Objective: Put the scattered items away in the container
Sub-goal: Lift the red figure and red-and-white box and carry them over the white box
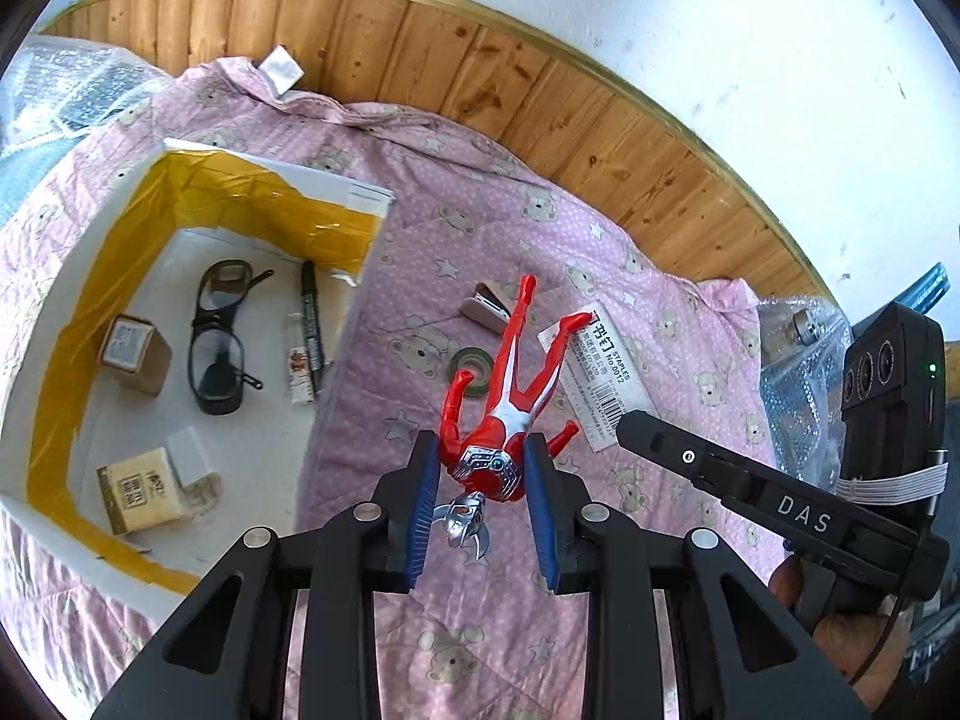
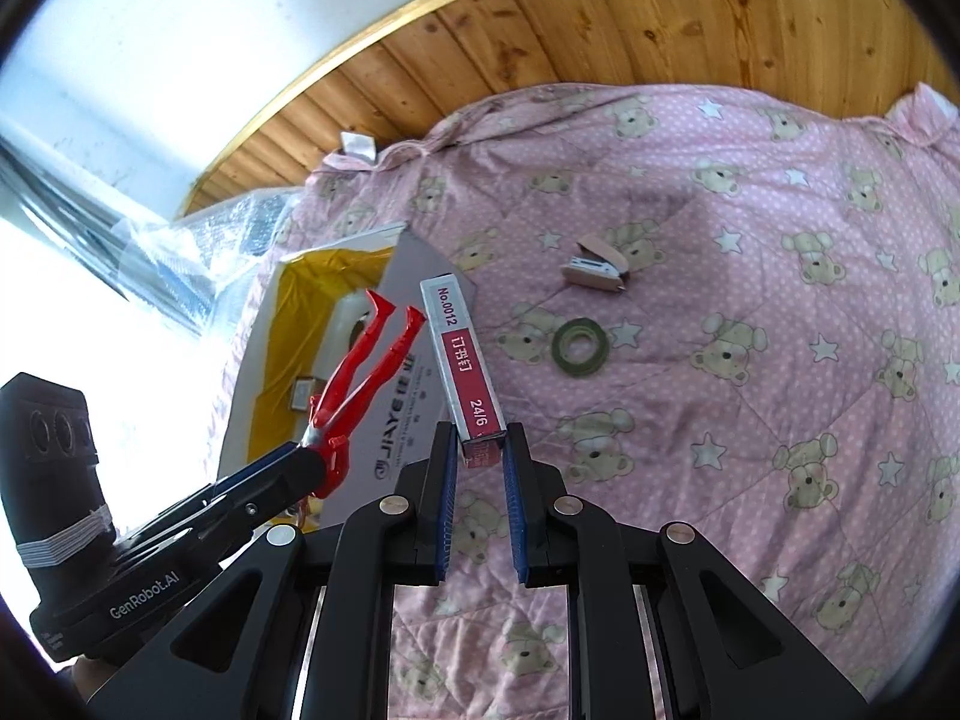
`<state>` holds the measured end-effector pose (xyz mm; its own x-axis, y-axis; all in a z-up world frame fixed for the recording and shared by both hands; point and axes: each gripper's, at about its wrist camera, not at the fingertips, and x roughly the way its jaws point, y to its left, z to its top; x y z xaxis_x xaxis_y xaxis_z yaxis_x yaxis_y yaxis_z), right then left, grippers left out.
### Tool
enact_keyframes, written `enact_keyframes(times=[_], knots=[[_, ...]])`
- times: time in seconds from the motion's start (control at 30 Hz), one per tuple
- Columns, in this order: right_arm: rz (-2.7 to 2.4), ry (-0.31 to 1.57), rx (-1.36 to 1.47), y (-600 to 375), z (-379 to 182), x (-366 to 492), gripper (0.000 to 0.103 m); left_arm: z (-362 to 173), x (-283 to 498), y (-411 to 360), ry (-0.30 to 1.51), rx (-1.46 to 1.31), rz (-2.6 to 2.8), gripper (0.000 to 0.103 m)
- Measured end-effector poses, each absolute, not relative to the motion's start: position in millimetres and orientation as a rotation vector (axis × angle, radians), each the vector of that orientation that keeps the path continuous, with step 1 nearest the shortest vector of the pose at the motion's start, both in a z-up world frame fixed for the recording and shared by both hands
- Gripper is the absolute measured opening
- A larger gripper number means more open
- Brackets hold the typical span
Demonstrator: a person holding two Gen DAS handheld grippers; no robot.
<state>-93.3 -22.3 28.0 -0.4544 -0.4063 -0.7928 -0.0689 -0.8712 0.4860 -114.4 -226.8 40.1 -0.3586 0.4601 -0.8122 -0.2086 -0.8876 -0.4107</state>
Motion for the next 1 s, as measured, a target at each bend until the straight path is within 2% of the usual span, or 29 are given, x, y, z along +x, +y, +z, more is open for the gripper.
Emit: enact_keyframes(times=[1.0], knots=[[-2.336, -0.442, 1.491, -134.1, 52.3, -87.3, 0.016, 57.6, -75.2, -335.6, -0.533, -1.428, 2.413, 0.029]])
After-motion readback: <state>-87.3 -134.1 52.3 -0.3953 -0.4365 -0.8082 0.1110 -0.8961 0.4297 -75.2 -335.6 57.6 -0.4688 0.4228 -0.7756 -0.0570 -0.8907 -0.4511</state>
